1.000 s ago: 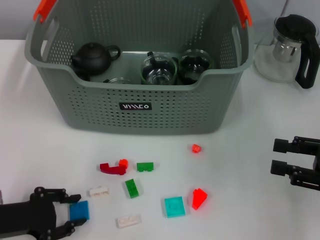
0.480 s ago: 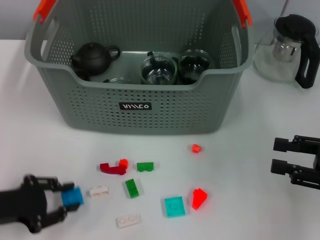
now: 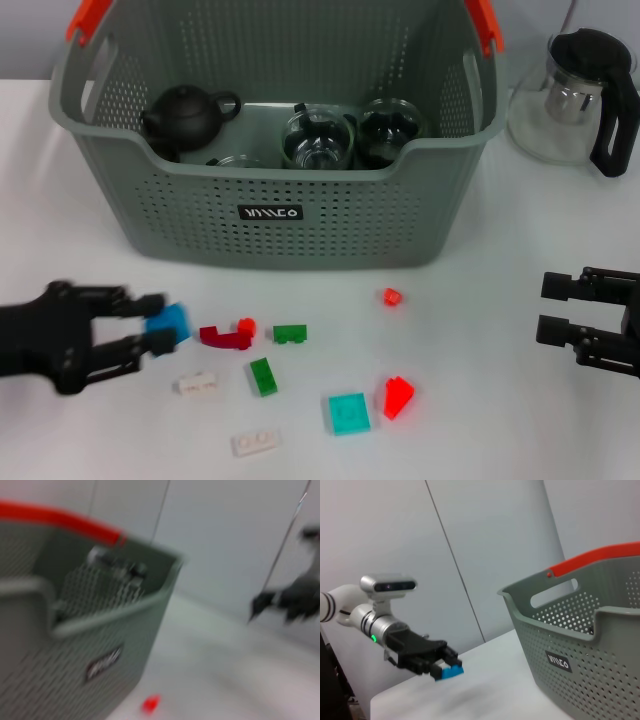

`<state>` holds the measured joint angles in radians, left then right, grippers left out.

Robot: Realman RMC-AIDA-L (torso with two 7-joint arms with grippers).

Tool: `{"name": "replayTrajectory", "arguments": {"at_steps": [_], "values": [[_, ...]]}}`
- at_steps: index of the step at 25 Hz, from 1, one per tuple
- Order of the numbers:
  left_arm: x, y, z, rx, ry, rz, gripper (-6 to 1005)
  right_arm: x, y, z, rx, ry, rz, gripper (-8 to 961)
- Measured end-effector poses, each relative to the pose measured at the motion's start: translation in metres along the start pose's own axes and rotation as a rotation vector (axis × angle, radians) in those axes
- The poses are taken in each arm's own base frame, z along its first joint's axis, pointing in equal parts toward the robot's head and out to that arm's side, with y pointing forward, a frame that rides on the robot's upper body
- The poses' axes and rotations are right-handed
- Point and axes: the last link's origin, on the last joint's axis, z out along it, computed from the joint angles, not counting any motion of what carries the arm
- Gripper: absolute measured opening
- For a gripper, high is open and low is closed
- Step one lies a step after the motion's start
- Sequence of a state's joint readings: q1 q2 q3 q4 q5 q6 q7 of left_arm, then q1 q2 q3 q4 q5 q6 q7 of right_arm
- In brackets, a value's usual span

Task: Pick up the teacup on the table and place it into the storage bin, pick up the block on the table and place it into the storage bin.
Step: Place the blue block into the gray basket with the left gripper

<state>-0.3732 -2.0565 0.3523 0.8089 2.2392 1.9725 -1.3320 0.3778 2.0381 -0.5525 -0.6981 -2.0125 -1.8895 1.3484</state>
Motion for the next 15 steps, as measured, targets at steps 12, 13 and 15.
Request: {"name": "replayTrajectory", "arguments": {"at_steps": [12,13,15], "values": [[0.101,-0.019,0.046,-0.196,0.434,-0.090,395,-0.001,-0.001,0.002,-0.004,0.000,-0.007,603],[0.108,-0.022,0.047,-0.191,0.451,-0.093,395,-0.002,-0.001,0.002,-0.004,0.000,-0.007,603],[0.135,-0.036,0.046,-0.148,0.468,-0.109,395,-0.002,-0.001,0.002,-0.003,-0.001,-0.007,603]]}}
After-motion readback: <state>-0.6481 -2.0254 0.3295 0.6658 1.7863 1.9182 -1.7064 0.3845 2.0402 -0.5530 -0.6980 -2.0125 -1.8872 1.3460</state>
